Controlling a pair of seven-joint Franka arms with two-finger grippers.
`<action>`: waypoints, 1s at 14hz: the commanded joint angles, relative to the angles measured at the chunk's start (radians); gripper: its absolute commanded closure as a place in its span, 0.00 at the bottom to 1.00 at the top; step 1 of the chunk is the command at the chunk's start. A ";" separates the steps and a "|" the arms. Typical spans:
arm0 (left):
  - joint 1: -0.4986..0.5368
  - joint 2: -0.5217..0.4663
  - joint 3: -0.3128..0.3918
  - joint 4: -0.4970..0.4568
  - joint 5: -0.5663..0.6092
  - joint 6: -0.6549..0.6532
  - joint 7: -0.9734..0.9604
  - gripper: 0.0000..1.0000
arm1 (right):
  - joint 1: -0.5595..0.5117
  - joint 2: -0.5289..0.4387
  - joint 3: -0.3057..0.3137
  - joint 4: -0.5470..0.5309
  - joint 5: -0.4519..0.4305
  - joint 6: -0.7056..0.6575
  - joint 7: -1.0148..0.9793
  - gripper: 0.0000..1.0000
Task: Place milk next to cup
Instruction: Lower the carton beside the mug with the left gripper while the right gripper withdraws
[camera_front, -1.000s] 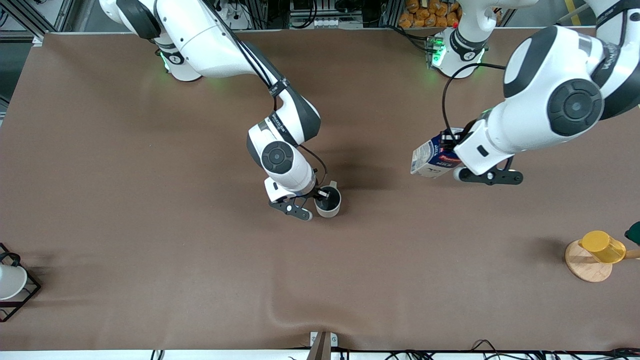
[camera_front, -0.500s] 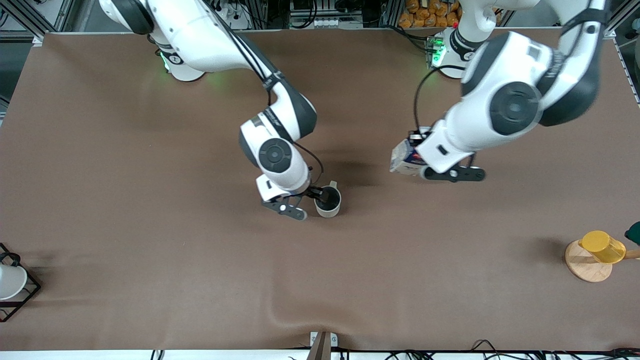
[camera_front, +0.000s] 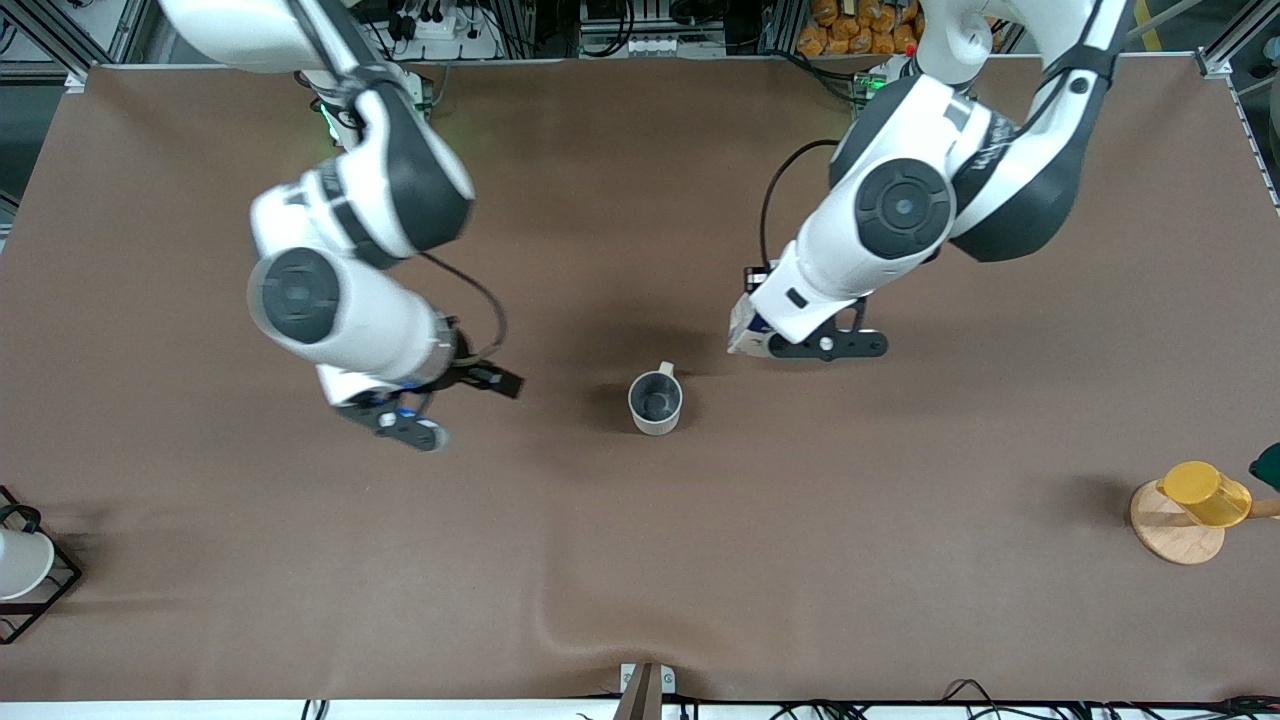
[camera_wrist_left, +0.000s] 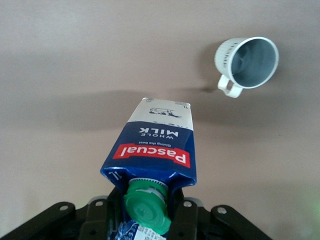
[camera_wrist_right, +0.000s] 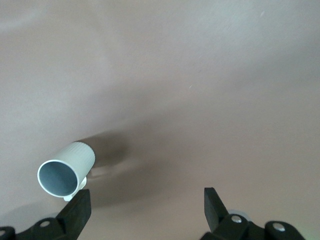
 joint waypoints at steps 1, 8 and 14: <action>-0.065 0.087 0.018 0.115 0.004 -0.006 -0.023 0.87 | -0.067 -0.070 0.014 -0.034 0.001 -0.037 -0.096 0.00; -0.169 0.184 0.020 0.130 0.038 0.107 -0.032 0.87 | -0.319 -0.149 0.013 -0.039 -0.007 -0.214 -0.454 0.00; -0.249 0.225 0.090 0.130 0.046 0.149 -0.084 0.87 | -0.442 -0.202 0.014 -0.088 -0.048 -0.179 -0.765 0.00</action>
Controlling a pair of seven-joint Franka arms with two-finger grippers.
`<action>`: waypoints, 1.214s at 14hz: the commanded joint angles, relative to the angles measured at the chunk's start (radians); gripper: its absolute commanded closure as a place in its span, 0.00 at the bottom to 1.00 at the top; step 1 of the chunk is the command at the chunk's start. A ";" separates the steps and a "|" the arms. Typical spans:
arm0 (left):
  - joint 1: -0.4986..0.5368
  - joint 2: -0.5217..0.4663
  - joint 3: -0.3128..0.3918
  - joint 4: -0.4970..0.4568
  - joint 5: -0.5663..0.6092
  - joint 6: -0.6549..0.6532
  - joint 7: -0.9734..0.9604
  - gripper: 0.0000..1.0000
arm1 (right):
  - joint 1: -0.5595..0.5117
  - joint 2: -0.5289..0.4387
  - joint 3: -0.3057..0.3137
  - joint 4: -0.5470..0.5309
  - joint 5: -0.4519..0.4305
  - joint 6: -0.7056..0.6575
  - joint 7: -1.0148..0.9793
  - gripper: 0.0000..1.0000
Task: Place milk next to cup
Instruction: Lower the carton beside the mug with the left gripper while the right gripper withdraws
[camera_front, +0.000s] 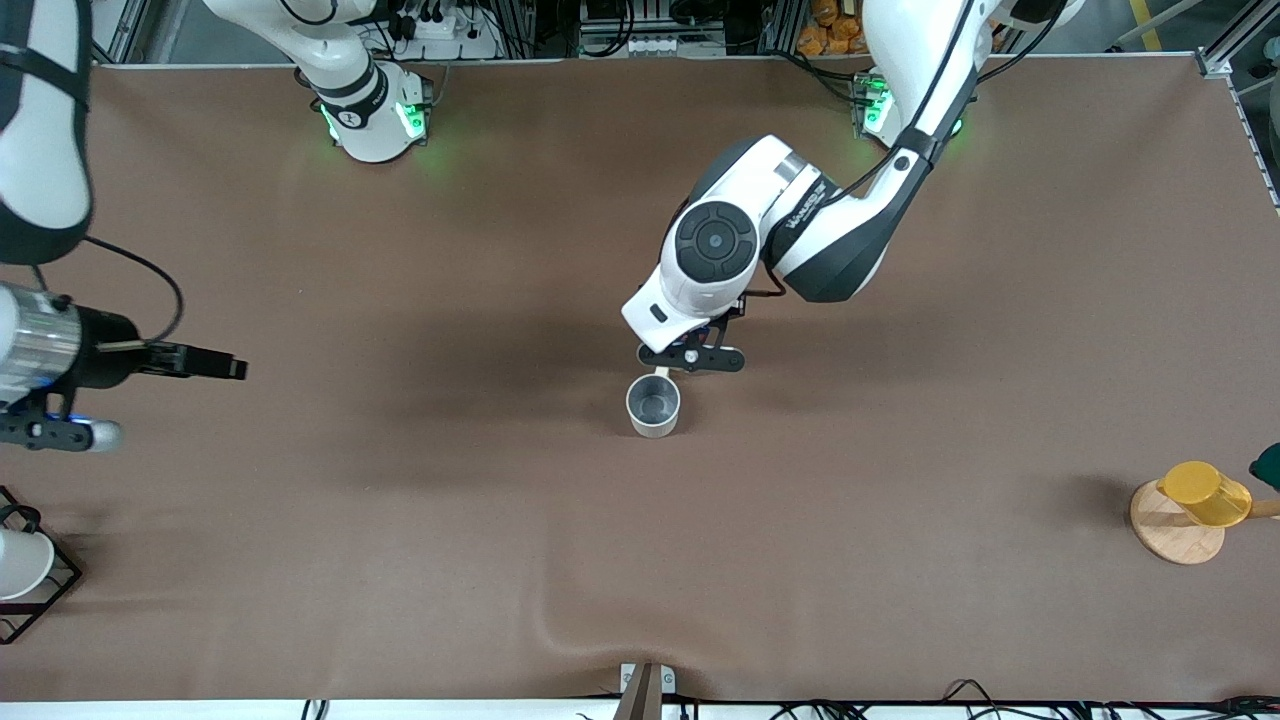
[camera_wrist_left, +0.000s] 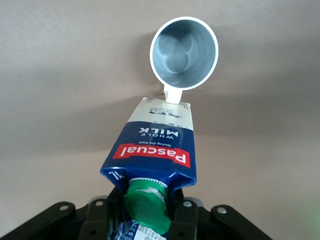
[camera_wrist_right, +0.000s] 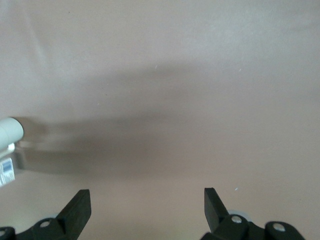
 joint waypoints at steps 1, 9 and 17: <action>-0.090 0.015 0.092 0.038 0.022 -0.001 -0.044 0.87 | -0.016 -0.075 0.022 -0.067 -0.070 0.056 -0.093 0.00; -0.125 0.038 0.121 0.037 0.019 0.045 -0.061 0.85 | -0.064 -0.231 0.034 -0.127 -0.081 0.030 -0.097 0.00; -0.130 0.059 0.120 0.037 0.012 0.091 -0.136 0.74 | -0.112 -0.359 0.146 -0.118 -0.146 -0.111 0.097 0.00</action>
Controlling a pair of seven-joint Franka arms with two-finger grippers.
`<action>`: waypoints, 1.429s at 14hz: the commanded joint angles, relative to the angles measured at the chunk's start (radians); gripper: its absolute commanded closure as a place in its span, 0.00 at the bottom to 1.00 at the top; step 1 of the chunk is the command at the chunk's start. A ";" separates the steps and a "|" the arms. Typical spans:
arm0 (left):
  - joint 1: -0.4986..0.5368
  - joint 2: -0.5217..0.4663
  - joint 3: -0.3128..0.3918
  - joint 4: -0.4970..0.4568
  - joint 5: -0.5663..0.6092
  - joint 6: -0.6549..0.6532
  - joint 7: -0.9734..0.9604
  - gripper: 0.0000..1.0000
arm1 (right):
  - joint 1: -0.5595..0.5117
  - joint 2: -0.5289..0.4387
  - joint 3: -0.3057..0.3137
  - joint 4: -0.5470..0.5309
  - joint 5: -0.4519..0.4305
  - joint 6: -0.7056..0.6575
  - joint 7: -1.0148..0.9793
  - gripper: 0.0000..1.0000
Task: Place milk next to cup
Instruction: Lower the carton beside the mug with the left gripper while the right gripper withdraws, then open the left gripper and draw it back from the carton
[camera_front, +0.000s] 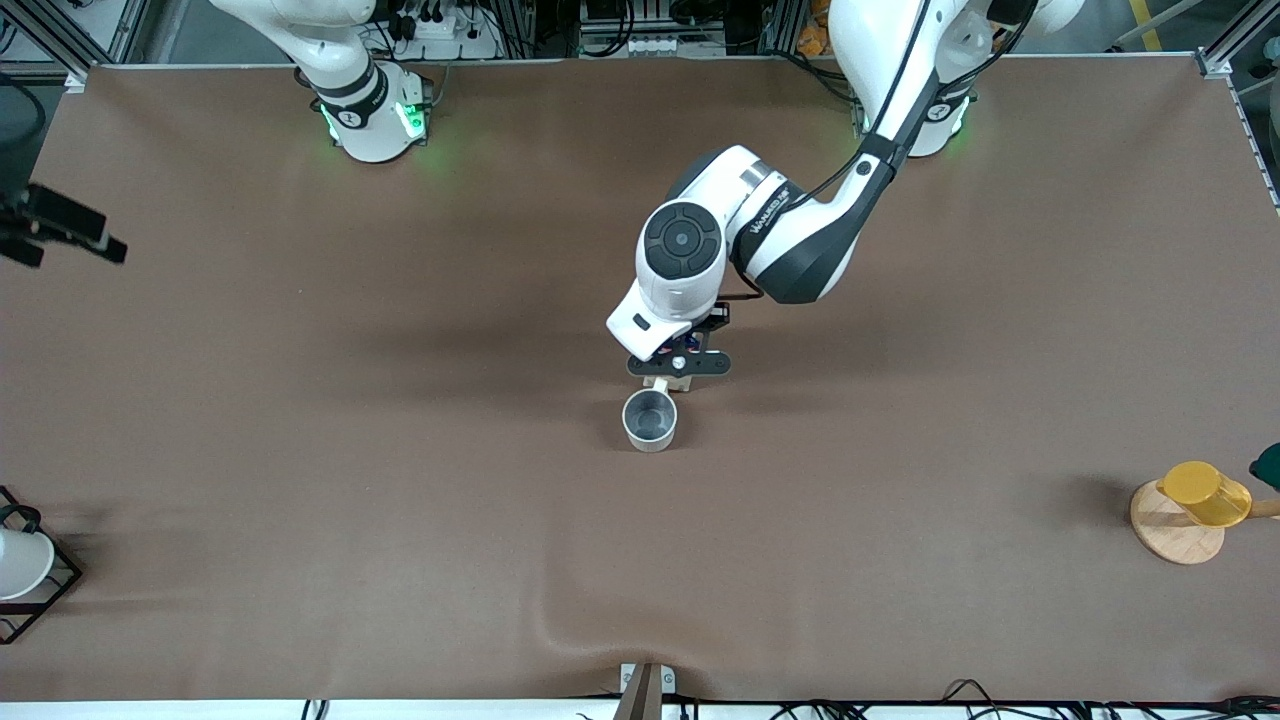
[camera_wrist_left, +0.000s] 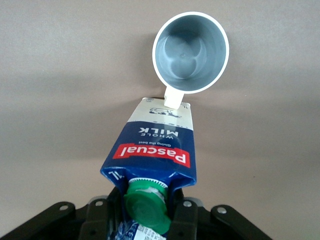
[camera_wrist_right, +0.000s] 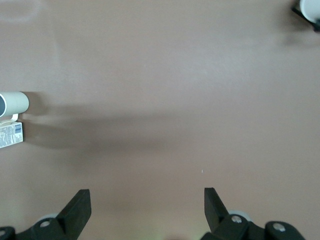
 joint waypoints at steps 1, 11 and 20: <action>-0.012 0.029 0.005 0.032 0.012 0.006 -0.030 0.56 | 0.060 -0.034 -0.001 -0.032 -0.077 -0.007 0.129 0.00; -0.009 -0.084 -0.009 0.032 -0.003 -0.044 -0.029 0.00 | 0.103 -0.031 -0.090 -0.020 -0.054 -0.004 -0.031 0.00; 0.319 -0.361 0.005 0.005 0.053 -0.251 0.131 0.00 | 0.101 -0.023 -0.091 -0.020 -0.057 -0.004 -0.085 0.00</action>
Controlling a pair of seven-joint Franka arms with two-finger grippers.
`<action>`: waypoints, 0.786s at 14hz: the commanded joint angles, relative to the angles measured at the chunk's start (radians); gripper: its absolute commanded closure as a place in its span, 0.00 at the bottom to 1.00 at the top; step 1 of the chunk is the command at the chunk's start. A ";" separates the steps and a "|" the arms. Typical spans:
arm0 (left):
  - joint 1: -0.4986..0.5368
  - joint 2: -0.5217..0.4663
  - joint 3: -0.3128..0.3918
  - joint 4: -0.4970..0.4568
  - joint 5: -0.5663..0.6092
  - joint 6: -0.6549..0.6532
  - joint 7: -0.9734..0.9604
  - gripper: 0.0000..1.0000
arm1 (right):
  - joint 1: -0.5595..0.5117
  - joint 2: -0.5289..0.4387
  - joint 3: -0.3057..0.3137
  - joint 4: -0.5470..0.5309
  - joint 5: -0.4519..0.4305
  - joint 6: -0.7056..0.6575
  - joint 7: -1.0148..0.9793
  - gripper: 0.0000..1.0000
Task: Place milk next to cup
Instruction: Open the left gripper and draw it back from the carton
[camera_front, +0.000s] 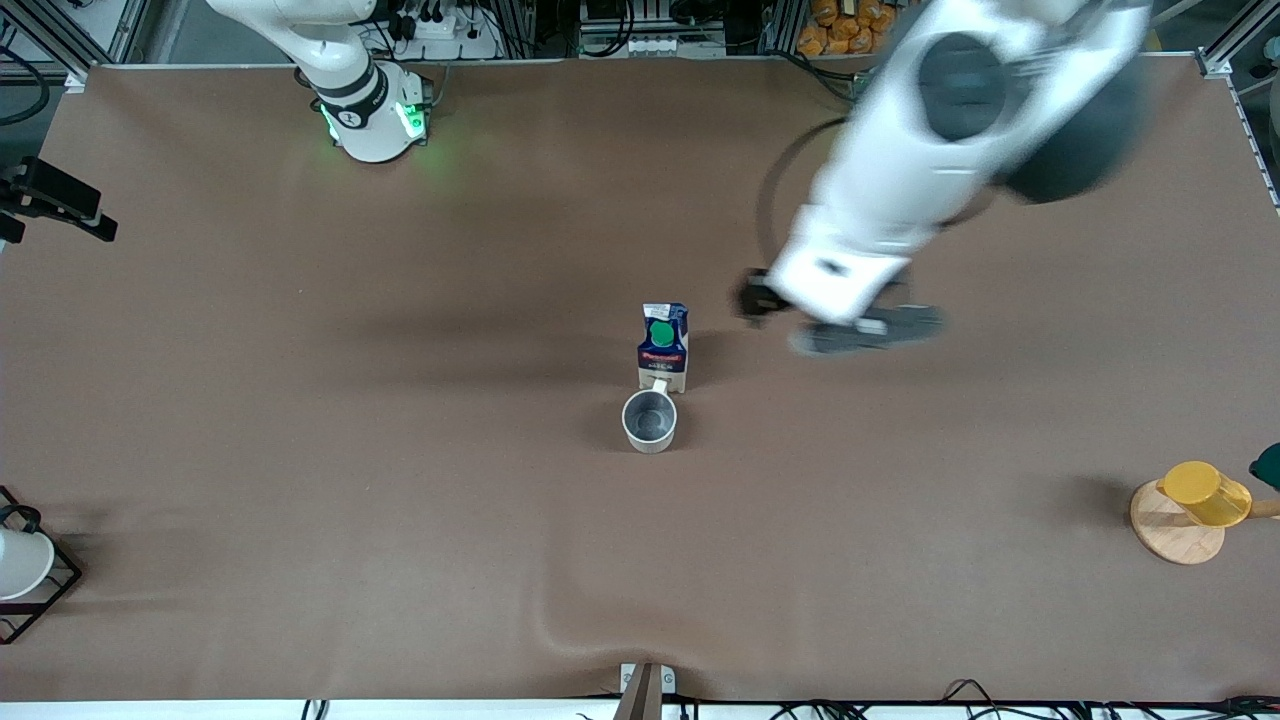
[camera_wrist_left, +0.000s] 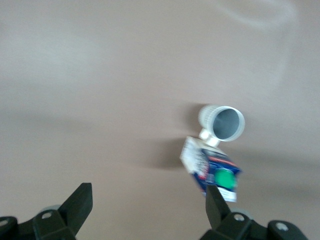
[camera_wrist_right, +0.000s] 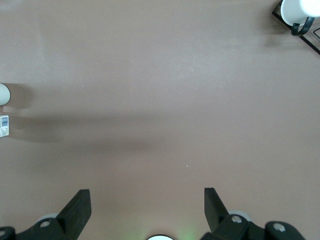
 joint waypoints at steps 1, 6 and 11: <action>0.078 -0.065 -0.014 -0.046 0.062 -0.049 0.057 0.00 | 0.009 -0.010 -0.008 -0.015 -0.002 0.006 -0.017 0.00; 0.207 -0.136 -0.017 -0.063 0.080 -0.158 0.149 0.00 | 0.012 -0.010 0.001 -0.018 -0.004 0.009 -0.006 0.00; 0.330 -0.257 -0.030 -0.187 0.070 -0.155 0.320 0.00 | 0.014 -0.009 -0.001 -0.021 -0.007 0.009 -0.006 0.00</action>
